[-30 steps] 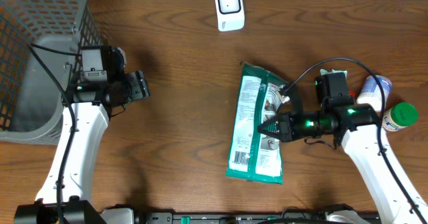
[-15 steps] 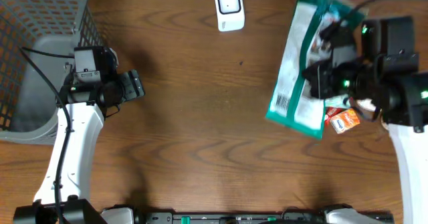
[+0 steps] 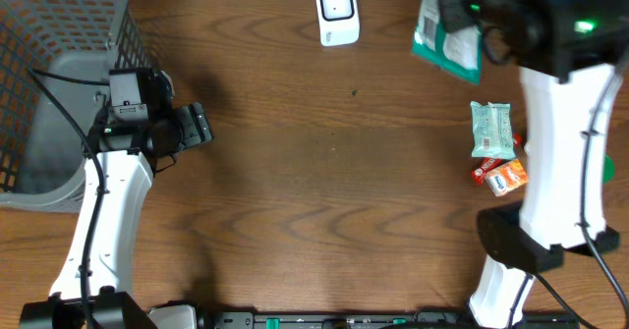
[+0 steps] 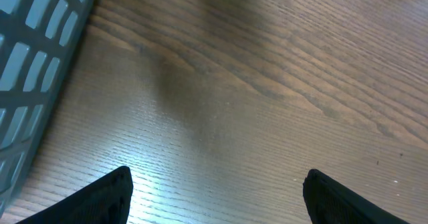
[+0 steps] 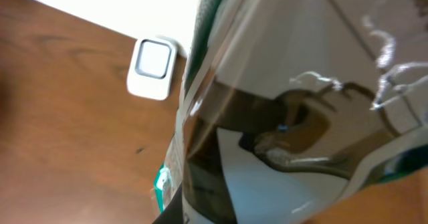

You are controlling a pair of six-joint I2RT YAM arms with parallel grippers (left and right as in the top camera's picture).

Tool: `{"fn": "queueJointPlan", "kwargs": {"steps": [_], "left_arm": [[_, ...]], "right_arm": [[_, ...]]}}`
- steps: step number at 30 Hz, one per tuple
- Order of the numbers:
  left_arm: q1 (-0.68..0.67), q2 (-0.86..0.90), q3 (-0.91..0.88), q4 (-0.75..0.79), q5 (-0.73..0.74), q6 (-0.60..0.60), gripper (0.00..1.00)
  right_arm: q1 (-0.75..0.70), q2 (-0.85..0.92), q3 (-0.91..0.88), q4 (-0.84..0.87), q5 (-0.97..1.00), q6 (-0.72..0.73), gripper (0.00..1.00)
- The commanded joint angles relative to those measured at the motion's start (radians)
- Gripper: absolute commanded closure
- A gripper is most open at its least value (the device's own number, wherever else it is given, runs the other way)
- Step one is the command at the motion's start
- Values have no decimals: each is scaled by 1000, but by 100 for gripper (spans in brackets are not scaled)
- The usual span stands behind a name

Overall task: Scan the item barcode
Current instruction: 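Lift the glove packet up to the scanner with the right gripper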

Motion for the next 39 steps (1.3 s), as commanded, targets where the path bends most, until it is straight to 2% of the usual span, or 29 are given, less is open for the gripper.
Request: {"fn": "queueJointPlan", "kwargs": {"steps": [1, 8, 11, 16, 25, 27, 31, 33, 37, 39], "left_arm": [[2, 1, -5, 0, -6, -5, 17], [2, 1, -5, 0, -6, -5, 17], [2, 1, -5, 0, -6, -5, 16], [2, 1, -5, 0, -6, -5, 16], [2, 1, -5, 0, -6, -5, 16], [2, 1, -5, 0, -6, -5, 16], [2, 1, -5, 0, -6, -5, 16], [2, 1, -5, 0, -6, -5, 16], [2, 1, -5, 0, -6, -5, 16], [2, 1, -5, 0, -6, -5, 16]], "right_arm": [[106, 77, 18, 96, 286, -134, 99], [231, 259, 18, 323, 546, -381, 99], [261, 360, 18, 469, 636, -442, 99], [270, 499, 18, 661, 646, -540, 99], [270, 733, 18, 1052, 644, -597, 99], [270, 800, 18, 1183, 642, -619, 99], [270, 864, 18, 1260, 619, -686, 99], [274, 890, 18, 1237, 618, -723, 99], [292, 898, 18, 1158, 562, -655, 99], [301, 898, 18, 1167, 537, -673, 99]]}}
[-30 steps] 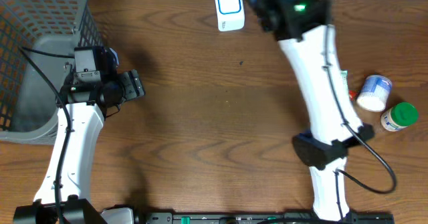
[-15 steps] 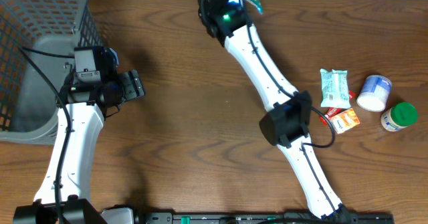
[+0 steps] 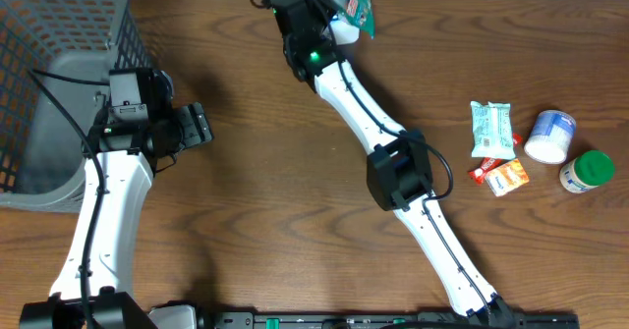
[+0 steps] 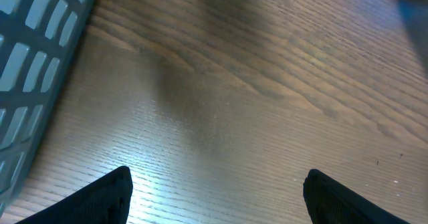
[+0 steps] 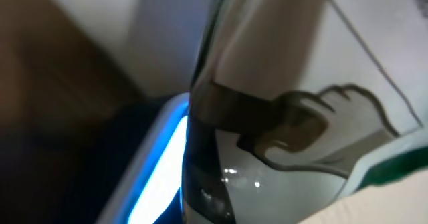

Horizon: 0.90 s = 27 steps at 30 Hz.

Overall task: Scan the item barcode
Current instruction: 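Lift the glove packet up to the scanner with the right gripper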

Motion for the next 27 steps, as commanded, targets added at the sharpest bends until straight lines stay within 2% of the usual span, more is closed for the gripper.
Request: {"fn": "queueJointPlan", "kwargs": {"steps": [1, 6, 15, 19, 25, 27], "left_arm": [[2, 1, -5, -1, -6, -5, 16], [2, 1, -5, -1, -6, -5, 16], [2, 1, -5, -1, -6, -5, 16], [2, 1, -5, -1, -6, -5, 16], [2, 1, -5, -1, -6, -5, 16], [2, 1, -5, -1, -6, -5, 16]], "right_arm": [[27, 2, 17, 26, -53, -17, 99], [28, 1, 17, 166, -50, -77, 99], [36, 1, 17, 159, -51, -72, 99], [36, 1, 17, 126, -55, 82, 99], [36, -1, 17, 112, -54, 125, 99], [34, -15, 17, 91, -55, 181, 99]]}}
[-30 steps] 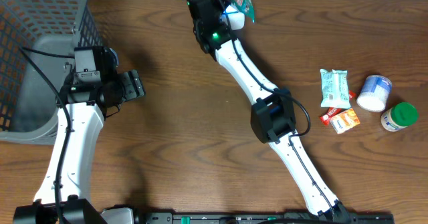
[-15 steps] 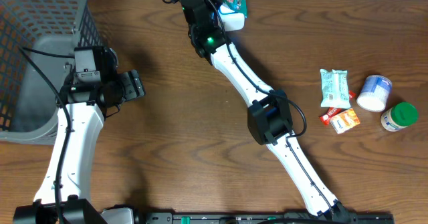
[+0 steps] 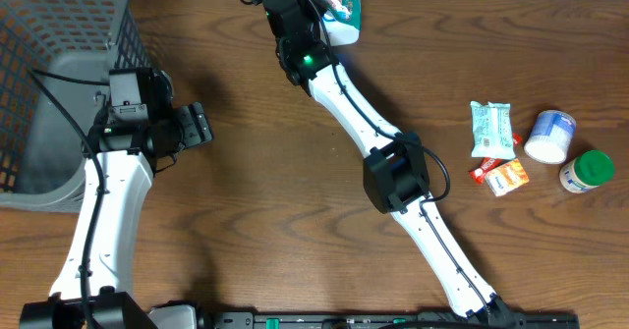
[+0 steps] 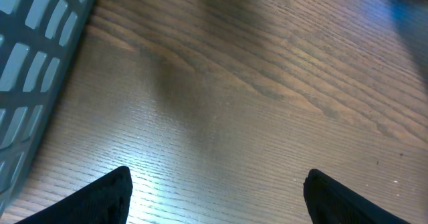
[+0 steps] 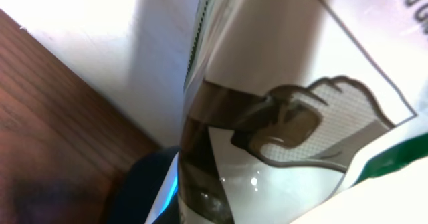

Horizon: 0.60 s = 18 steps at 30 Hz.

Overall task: Scan the item barcode
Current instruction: 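Lift the glove packet up to the scanner with the right gripper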

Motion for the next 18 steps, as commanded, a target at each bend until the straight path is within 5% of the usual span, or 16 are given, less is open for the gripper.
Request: {"fn": "queueJointPlan", "kwargs": {"steps": [1, 6, 11, 18], "left_arm": [[2, 1, -5, -1, -6, -5, 16], [2, 1, -5, -1, -6, -5, 16], [2, 1, -5, -1, -6, -5, 16], [2, 1, -5, -1, -6, -5, 16]], "right_arm": [[10, -25, 16, -27, -5, 132, 99], [-14, -188, 16, -179, -9, 252, 99], [-47, -439, 16, -526, -153, 447, 99], [-219, -834, 16, -1086, -621, 653, 99]]}}
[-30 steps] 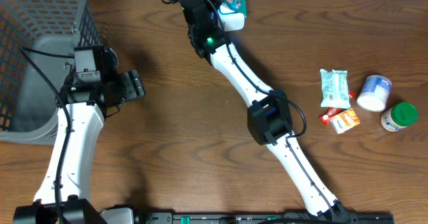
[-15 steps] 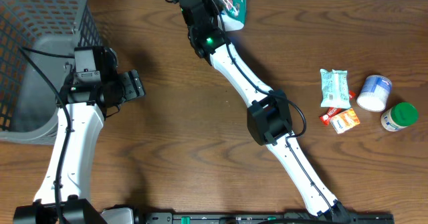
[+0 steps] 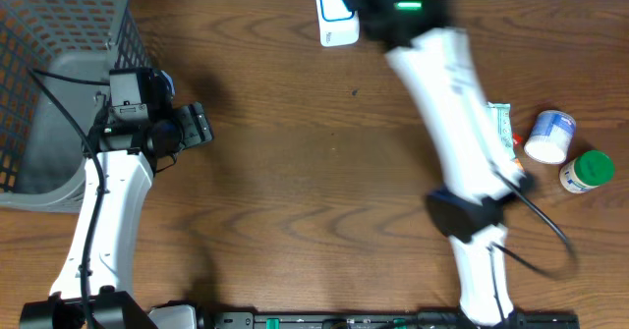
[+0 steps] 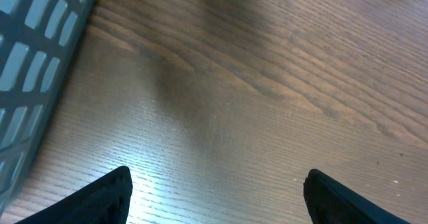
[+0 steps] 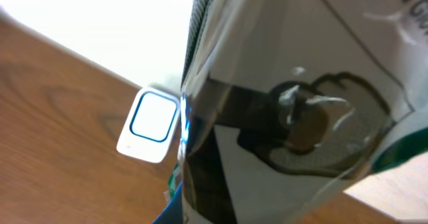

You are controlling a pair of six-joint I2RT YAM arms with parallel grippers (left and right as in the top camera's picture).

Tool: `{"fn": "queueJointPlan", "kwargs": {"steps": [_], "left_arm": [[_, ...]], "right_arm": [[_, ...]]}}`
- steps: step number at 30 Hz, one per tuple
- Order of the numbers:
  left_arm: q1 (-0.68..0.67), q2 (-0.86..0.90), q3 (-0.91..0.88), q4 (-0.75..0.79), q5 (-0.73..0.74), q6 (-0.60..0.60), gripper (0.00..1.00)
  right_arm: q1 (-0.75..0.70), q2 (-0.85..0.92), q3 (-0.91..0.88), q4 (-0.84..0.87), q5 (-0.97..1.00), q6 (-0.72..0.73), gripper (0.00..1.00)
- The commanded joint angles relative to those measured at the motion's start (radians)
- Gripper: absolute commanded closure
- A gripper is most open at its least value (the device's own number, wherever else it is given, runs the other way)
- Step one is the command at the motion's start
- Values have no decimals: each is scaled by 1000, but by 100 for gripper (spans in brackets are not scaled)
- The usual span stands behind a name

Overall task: Scan the item barcode
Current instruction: 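Lift the glove packet up to the scanner with the right gripper, then carry the glove packet right and release it beside the tubs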

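Note:
A shiny white, green-edged snack pouch (image 5: 287, 103) fills the right wrist view and hides the fingers holding it. The white barcode scanner (image 3: 337, 13) stands at the table's back edge; in the right wrist view the scanner (image 5: 152, 125) shows to the lower left of the pouch. My right gripper (image 3: 393, 0) is a blur just right of the scanner, and the pouch cannot be made out in the overhead view. At the left my left gripper (image 4: 217, 207) is open over bare wood, holding nothing.
A grey mesh basket (image 3: 59, 34) stands at the far left, beside the left arm. On the right lie a green packet (image 3: 501, 118), a white cup (image 3: 547, 136) and a green-lidded jar (image 3: 588, 169), partly behind the blurred right arm. The table (image 3: 295, 191) is brown wood.
My right arm has swung right, off the scanner, still holding the pouch. The scanner is uncovered in the overhead view. The left arm has not moved.
First my right gripper held the pouch up at the back right, away from the scanner. Then it held the pouch right over the scanner, with blue light showing beneath it, and stayed there. Now the pouch is just right of the scanner.

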Motion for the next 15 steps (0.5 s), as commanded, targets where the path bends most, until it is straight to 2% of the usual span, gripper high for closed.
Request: {"fn": "queueJointPlan", "kwargs": {"steps": [1, 4, 5, 7, 11, 15], "left_arm": [[3, 1, -5, 0, -6, -6, 16], [3, 1, -5, 0, -6, -6, 16], [3, 1, -5, 0, -6, -6, 16], [3, 1, -5, 0, -6, -6, 16], [3, 1, -5, 0, -6, -6, 16], [3, 1, -5, 0, -6, -6, 16]], "right_arm": [[-145, -140, 8, -176, -331, 131, 99], [-273, -200, 8, -317, -522, 134, 99], [-374, -217, 8, -406, -644, 134, 99], [-493, -214, 8, -499, -730, 105, 99], [-640, -200, -69, -528, -776, 85, 99], [-704, -200, -326, -527, -784, 25, 99]]}}
